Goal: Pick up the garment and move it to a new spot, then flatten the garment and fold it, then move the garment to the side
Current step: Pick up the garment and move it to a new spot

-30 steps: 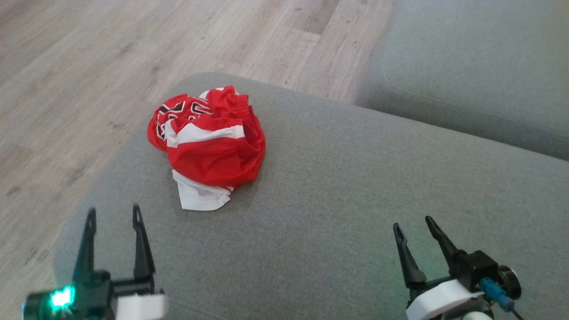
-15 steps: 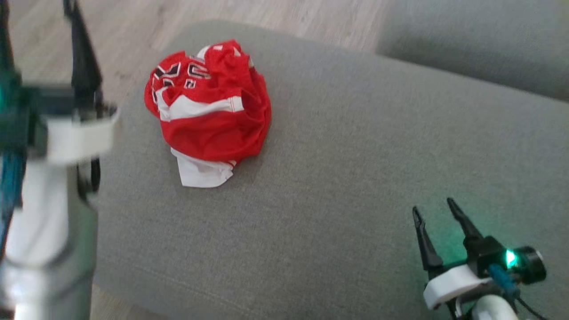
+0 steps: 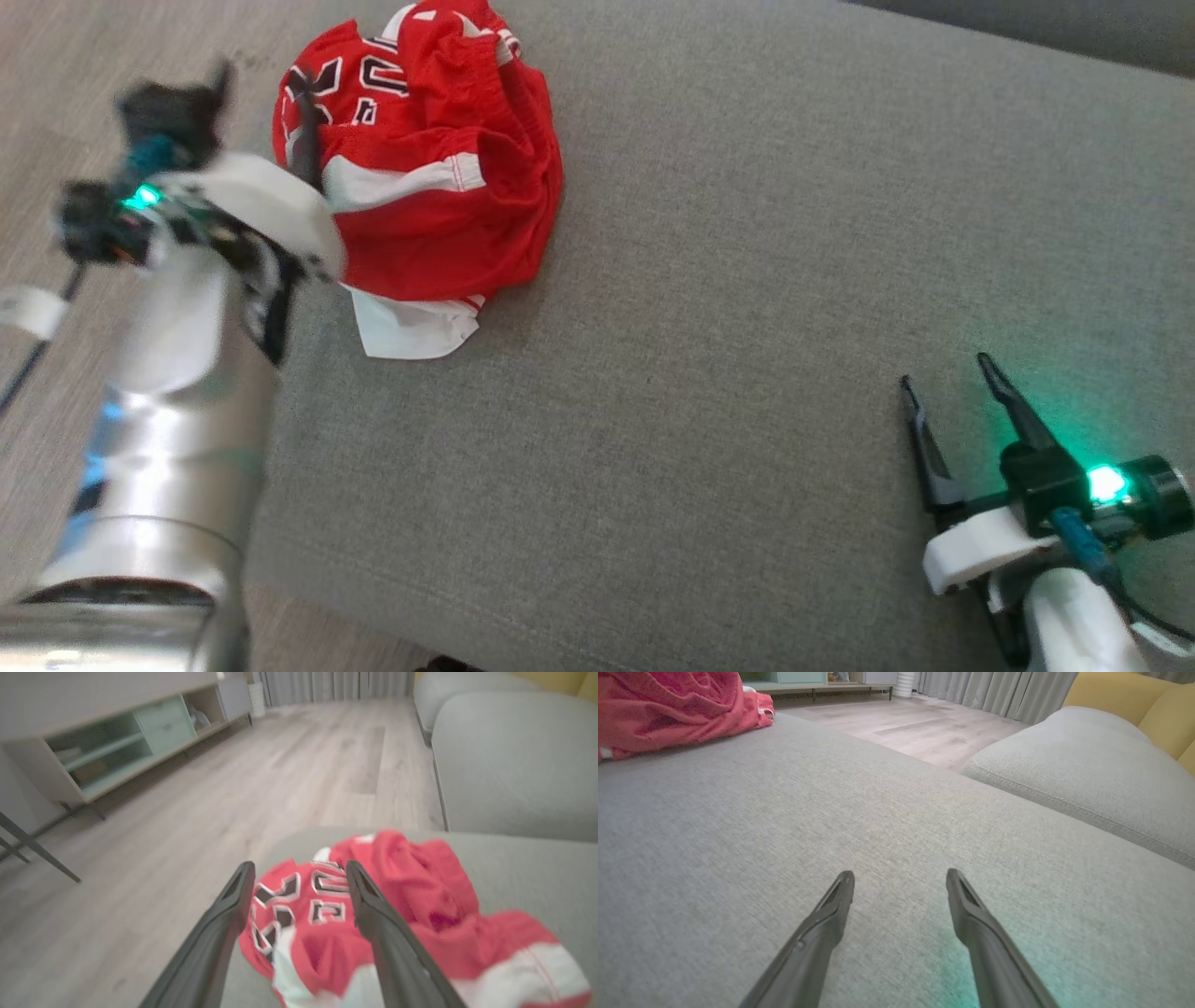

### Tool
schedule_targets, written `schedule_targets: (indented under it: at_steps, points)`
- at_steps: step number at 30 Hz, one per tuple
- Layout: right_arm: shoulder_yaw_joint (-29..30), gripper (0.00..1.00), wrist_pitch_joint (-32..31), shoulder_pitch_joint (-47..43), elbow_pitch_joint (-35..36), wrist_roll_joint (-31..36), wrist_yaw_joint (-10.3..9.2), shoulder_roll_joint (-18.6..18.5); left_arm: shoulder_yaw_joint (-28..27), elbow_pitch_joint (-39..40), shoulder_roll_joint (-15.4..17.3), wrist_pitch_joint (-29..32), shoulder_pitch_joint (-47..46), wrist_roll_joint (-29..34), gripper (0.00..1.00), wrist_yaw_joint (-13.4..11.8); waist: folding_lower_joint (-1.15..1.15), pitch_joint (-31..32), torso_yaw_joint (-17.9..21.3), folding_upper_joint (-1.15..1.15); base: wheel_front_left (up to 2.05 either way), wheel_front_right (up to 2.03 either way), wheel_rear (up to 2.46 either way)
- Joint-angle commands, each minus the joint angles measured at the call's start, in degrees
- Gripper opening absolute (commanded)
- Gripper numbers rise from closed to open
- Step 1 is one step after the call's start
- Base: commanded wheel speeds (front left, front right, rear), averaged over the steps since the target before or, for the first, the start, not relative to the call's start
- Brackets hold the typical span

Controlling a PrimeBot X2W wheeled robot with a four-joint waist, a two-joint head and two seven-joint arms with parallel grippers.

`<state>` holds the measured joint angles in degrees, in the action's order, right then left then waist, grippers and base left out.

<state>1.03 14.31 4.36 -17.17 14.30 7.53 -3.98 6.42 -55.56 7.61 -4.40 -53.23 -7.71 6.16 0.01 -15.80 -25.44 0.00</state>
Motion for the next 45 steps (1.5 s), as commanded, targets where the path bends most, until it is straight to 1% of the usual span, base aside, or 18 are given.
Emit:
schedule_targets:
  at_steps: [1,5,9,10,12,17,22,23,25,28,31,35,39,42,45]
  points:
    - [-0.85,1.0,0.69,1.06,1.87,0.52,-0.04,-0.86,-0.27,-1.32,1.18,1.44,-2.62,-1.35,1.0,0.63,-0.01,-1.12,-0.14,0.0,0.0,0.0,0.0]
    - [-0.51,1.0,0.69,1.09,2.51,0.69,-0.04,-1.72,2.32,-7.57,-1.29,5.05,-1.64,-5.55,1.0,1.26,-0.01,-2.84,-0.07,0.0,0.0,0.0,0.0]
    - [-0.43,1.0,0.69,1.59,3.03,0.76,-0.04,-2.56,6.89,-8.28,-1.71,6.06,-0.44,-11.87,1.0,1.3,-0.01,-4.35,0.08,0.0,0.0,0.0,0.0]
    - [-0.38,1.0,0.69,1.72,3.13,0.73,-0.04,-2.77,7.97,-7.92,-1.48,5.98,-0.27,-13.5,0.65,1.31,-0.01,-4.61,0.06,0.0,0.0,0.0,0.0]
    - [-0.26,1.0,0.69,1.93,3.3,0.72,-0.04,-3.14,10.72,-6.54,-1.06,5.56,0.08,-16.57,0.0,1.31,-0.01,-5.05,-0.03,0.0,0.0,0.0,0.0]
    - [-0.47,1.0,0.69,2.1,4.01,0.34,-0.04,-3.52,18.54,-3.97,1.55,5.11,0.34,-21.82,0.0,1.32,-0.01,-5.15,-0.11,0.0,0.0,0.0,0.0]
    - [-1.44,1.0,0.69,2.35,3.92,-0.53,-0.04,-2.34,23.18,-1.12,4.87,0.22,-2.5,-25.16,0.0,1.32,-0.01,-2.63,1.07,0.0,0.0,0.0,0.0]
    - [-1.44,1.0,0.69,2.35,3.92,-0.53,-0.04,-2.34,23.18,-1.12,4.87,0.22,-2.5,-25.16,0.0,1.32,-0.01,-2.63,1.07,0.0,0.0,0.0,0.0]
    - [-2.35,1.0,0.69,2.28,3.9,-1.21,-0.04,-1.64,25.21,0.07,5.79,-1.27,-4.21,-26.05,0.0,1.32,-0.01,-0.86,2.03,0.0,0.0,0.0,0.0]
    - [-3.87,1.0,0.69,2.37,3.62,-2.37,-0.04,-0.59,28.12,2.49,7.45,-2.71,-7.18,-27.17,0.0,1.32,-0.01,2.5,4.47,0.0,0.0,0.0,0.0]
    - [-5.17,1.0,0.69,2.59,3.45,-3.63,-0.04,0.37,31.24,5.29,9.38,-3.21,-9.8,-27.71,0.0,1.32,-0.01,6.11,8.22,0.0,0.0,0.0,0.0]
    - [-7.14,1.0,0.69,2.27,3.32,-6.06,-0.04,1.01,34.99,9.5,12.79,-2.84,-12.87,-27.99,0.0,1.33,-0.01,10.68,15.08,0.0,0.0,0.0,0.0]
    - [-9.95,1.0,0.69,1.59,3.88,-10.36,-0.04,1.08,35.78,13.81,15.41,-2.33,-15.33,-29.3,0.0,1.33,-0.01,13.84,23.33,0.0,0.0,0.0,0.0]
    - [-10.32,1.0,0.69,0.9,4.55,-12.18,-0.04,1.09,35.84,17.92,16.18,-1.48,-16.67,-30.63,0.0,1.33,-0.01,14.77,29.29,0.0,0.0,0.0,0.0]
    - [-10.42,1.0,0.69,0.78,4.74,-13.55,-0.04,1.09,35.16,22.25,16.51,-0.9,-17.77,-31.79,0.0,1.2,-0.01,14.42,34.68,0.0,0.0,0.0,0.0]
